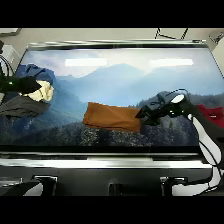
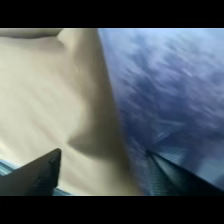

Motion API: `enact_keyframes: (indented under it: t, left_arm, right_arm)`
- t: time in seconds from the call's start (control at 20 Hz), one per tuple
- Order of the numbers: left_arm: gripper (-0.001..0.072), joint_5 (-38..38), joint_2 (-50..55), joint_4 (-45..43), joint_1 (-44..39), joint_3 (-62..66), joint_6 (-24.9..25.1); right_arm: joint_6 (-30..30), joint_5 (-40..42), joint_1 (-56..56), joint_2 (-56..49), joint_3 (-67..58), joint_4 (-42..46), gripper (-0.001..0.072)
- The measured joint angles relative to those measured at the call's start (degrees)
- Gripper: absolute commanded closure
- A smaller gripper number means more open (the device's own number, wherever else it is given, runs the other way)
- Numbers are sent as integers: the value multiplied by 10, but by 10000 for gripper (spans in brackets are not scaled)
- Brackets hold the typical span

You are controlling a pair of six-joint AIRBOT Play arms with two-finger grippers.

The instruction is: Fold the clothes and pants, and hang the long-sleeved shirts on hangers.

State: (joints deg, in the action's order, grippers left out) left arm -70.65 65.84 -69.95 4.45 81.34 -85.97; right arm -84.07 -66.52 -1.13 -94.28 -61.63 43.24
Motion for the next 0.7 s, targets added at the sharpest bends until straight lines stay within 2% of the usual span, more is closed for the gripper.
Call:
enact_keyframes:
  t: [0.05, 0.1, 0.15, 0.3, 0.45, 0.7]
  left_arm:
    - [687, -1, 0, 0, 0, -1, 0]
    - [687, -2, 0, 1, 0, -1, 0]
    - [687, -2, 0, 1, 0, -2, -1]
    - [687, -2, 0, 3, 1, -3, -2]
    - [687, 0, 0, 4, 1, -3, -2]
    - [687, 12, 0, 5, 1, -3, -2]
  right_arm:
    - [8, 8, 6, -7, 4, -16, 414]
    - [21, 13, 9, -13, 7, -30, 625]
    - [38, 16, 9, -16, 7, -52, 671]
    - [78, -21, -19, -11, -28, -108, 673]
    - [85, -63, -89, 11, -109, -125, 673]
    - [10, -125, -242, 47, -270, -66, 673]
